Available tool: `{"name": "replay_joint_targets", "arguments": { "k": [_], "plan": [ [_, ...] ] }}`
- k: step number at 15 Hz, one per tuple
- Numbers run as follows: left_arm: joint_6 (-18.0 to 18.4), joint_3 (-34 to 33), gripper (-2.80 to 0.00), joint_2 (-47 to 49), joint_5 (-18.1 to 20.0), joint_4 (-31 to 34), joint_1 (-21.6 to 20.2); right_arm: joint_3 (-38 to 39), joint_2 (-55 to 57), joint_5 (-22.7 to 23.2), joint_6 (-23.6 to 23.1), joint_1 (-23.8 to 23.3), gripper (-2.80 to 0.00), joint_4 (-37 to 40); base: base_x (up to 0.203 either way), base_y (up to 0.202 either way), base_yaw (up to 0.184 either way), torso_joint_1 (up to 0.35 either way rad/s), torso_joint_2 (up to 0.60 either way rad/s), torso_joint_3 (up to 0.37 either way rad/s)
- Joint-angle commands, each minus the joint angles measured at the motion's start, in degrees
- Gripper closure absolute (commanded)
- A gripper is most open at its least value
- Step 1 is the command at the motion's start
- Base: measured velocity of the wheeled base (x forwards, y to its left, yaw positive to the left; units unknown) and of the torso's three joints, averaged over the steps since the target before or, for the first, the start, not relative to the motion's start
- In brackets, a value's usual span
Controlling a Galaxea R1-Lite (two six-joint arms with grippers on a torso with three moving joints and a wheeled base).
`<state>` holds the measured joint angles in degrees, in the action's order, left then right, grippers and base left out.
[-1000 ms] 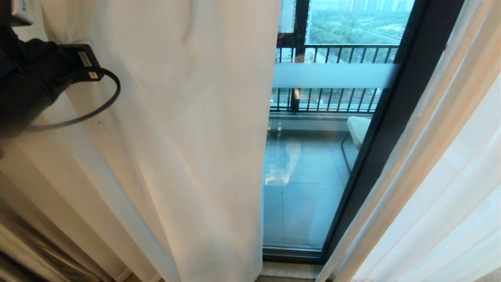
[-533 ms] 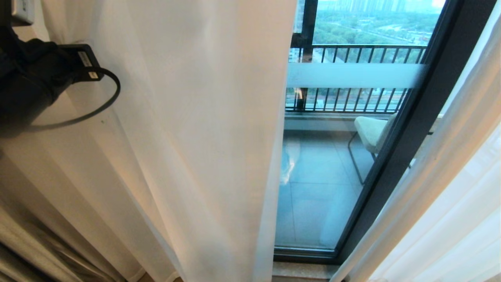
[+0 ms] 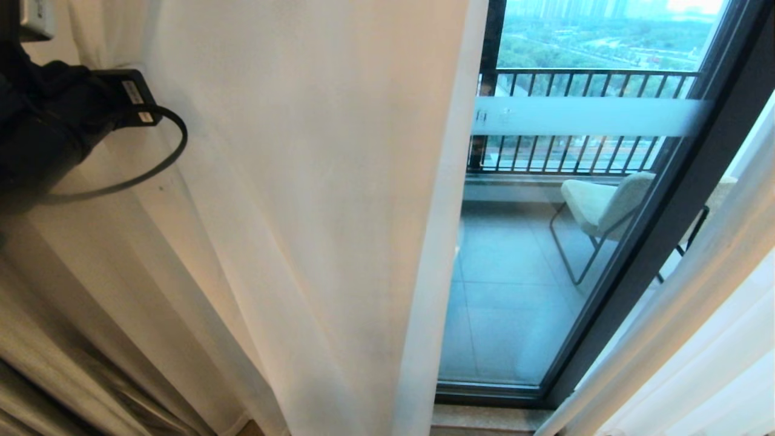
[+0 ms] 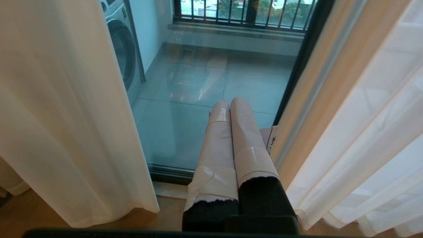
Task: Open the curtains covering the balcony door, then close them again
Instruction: Pull the inner curtains open on both sides
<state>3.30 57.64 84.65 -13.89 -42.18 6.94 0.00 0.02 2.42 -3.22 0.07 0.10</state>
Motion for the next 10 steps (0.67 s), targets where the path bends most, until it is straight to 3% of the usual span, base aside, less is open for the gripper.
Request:
{"name": "replay_joint_targets", "arguments": {
  "k": [1,5,10],
  "plan": [
    [0.04,-0.07,0.0,0.08,-0.09,-0.27,0.01,0.0,-0.02,0.04,-0.03,0.01,0.0,-0.01,0.0,0.175,0.005,-0.005,0.0,0.006],
    [0.04,-0.16,0.0,0.08,0.0,-0.09,0.09,0.0,-0.02,0.04,-0.03,0.01,0.0,-0.01,0.0,0.16,-0.001,0.002,0.0,0.003],
    [0.04,0.11,0.0,-0.01,-0.09,0.26,0.18,0.0,-0.02,0.04,-0.03,0.01,0.0,-0.01,0.0,0.015,-0.001,0.001,0.0,0.0]
  ]
}}
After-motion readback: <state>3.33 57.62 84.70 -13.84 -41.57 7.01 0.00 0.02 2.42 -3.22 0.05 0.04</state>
